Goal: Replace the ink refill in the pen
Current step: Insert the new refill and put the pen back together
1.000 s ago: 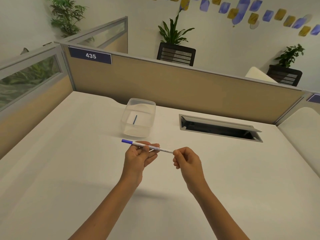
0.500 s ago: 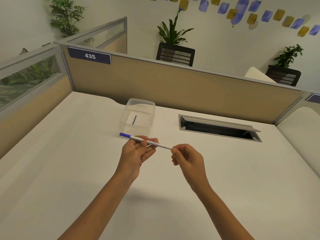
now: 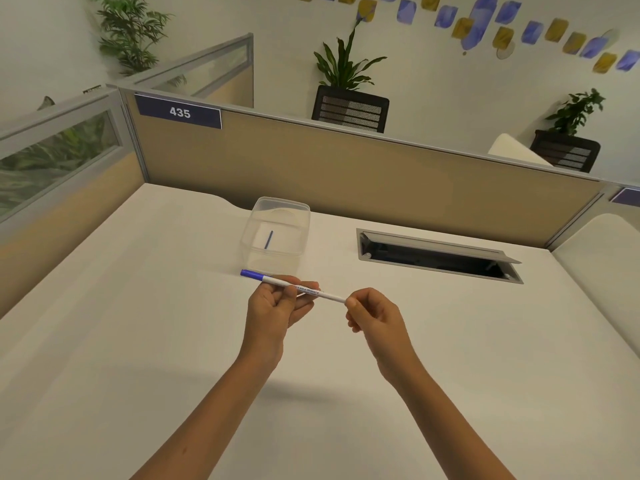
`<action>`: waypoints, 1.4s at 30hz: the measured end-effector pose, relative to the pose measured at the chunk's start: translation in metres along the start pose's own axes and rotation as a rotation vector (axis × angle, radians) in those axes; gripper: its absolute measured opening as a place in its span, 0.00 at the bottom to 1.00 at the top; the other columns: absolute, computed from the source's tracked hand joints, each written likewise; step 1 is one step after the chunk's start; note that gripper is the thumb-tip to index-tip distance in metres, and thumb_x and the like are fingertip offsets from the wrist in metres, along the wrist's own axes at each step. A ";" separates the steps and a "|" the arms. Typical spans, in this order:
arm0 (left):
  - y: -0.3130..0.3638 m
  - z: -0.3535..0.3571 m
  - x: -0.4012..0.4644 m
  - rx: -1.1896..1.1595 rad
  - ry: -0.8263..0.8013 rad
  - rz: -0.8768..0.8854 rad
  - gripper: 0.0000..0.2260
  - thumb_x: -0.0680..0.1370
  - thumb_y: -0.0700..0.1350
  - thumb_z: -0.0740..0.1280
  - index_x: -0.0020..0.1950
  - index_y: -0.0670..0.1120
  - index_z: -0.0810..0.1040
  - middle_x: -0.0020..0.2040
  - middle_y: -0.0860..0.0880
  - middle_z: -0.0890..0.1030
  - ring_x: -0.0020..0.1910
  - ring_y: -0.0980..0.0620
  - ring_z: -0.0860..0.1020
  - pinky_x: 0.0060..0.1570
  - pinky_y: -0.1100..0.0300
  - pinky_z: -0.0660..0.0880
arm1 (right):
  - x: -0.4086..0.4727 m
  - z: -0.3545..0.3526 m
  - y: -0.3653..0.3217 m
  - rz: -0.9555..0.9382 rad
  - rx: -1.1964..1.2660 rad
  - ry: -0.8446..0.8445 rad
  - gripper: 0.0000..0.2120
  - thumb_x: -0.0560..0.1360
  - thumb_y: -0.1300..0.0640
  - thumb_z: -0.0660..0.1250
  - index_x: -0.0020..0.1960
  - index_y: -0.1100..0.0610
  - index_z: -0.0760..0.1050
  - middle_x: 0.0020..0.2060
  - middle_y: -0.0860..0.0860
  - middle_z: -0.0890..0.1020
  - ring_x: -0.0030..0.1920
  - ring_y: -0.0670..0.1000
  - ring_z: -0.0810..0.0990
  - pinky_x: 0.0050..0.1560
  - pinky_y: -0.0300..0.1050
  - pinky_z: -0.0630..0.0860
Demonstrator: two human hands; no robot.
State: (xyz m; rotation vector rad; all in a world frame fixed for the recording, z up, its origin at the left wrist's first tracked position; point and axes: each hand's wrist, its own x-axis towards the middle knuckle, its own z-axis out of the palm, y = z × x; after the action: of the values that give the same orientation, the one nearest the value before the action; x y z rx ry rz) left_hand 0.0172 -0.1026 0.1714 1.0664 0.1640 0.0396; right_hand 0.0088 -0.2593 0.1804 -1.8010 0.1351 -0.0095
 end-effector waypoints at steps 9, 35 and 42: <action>0.004 0.005 0.003 -0.151 0.057 -0.253 0.07 0.79 0.37 0.58 0.49 0.39 0.75 0.38 0.46 0.86 0.38 0.49 0.85 0.38 0.58 0.81 | 0.003 0.000 0.013 -0.713 -0.531 0.210 0.03 0.74 0.62 0.64 0.43 0.60 0.75 0.36 0.52 0.79 0.36 0.43 0.69 0.38 0.27 0.66; -0.015 -0.019 0.016 -0.132 -0.017 -0.356 0.09 0.76 0.45 0.65 0.54 0.43 0.77 0.50 0.44 0.85 0.50 0.45 0.83 0.41 0.51 0.81 | 0.016 -0.020 0.029 -0.091 0.100 0.036 0.03 0.74 0.62 0.68 0.45 0.59 0.80 0.35 0.55 0.83 0.37 0.52 0.82 0.42 0.43 0.81; -0.034 -0.053 0.036 0.161 0.058 -0.313 0.07 0.76 0.43 0.66 0.49 0.41 0.81 0.39 0.44 0.77 0.35 0.51 0.76 0.35 0.59 0.80 | 0.025 -0.032 0.054 0.000 0.155 0.013 0.04 0.72 0.66 0.69 0.45 0.59 0.81 0.35 0.53 0.83 0.38 0.52 0.81 0.48 0.49 0.81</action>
State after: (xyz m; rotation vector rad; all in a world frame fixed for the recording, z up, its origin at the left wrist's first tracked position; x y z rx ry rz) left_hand 0.0430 -0.0691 0.1128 1.1901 0.3898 -0.2281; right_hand 0.0265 -0.3052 0.1340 -1.6464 0.1397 -0.0304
